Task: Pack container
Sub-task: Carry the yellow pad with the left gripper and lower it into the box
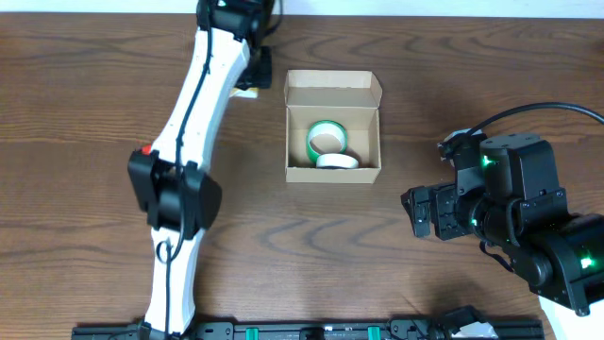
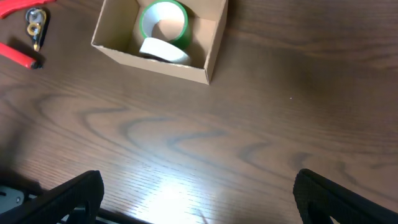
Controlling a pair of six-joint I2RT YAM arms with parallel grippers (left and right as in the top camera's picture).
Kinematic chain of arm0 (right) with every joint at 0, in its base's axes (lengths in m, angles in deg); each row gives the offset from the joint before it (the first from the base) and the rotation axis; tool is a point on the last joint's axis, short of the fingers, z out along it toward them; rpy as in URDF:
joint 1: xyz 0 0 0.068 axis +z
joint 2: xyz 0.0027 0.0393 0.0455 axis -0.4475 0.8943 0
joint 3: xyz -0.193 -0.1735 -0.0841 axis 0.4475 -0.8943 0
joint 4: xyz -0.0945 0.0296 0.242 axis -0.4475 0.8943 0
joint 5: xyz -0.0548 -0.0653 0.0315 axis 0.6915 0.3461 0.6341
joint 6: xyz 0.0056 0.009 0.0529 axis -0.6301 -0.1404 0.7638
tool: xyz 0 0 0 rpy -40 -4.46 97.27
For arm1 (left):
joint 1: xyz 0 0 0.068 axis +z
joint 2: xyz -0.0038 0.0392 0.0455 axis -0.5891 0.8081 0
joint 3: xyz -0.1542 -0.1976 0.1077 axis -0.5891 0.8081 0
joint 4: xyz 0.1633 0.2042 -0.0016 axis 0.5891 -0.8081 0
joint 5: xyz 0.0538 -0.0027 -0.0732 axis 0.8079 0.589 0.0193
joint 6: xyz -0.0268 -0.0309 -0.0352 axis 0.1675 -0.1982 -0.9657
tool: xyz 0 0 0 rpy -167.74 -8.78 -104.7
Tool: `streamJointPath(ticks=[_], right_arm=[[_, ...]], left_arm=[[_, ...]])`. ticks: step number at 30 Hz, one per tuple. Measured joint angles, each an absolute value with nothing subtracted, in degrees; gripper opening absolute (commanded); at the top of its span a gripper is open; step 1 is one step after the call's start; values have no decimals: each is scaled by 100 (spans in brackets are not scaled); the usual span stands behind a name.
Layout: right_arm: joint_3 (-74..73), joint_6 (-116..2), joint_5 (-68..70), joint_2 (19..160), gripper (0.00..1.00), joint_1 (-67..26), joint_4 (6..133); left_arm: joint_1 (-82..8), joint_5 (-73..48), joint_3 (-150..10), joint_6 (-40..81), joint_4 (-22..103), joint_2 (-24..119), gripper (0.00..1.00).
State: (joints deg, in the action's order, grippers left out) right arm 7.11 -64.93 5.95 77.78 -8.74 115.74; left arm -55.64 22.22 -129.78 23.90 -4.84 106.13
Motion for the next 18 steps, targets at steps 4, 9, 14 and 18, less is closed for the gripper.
streamJointPath(ticks=[4,9,14,18], right_arm=[[711,-6493,593,7778,99,-872,11574],[711,-6493,593,7778,99,-874,11574],[711,-6493,595,7778,99,-872,11574],[711,-6493,593,7778,99,-874,11574]], left_arm=[[-5676,2225,-11875,2429,237,9551,47],[-5864,2249,-9931,2481,1230,8511,51],[-6463,2244,-9245,2525,1490,8397,54],[-7081,2242,-9239,2444,1671,8401,55]])
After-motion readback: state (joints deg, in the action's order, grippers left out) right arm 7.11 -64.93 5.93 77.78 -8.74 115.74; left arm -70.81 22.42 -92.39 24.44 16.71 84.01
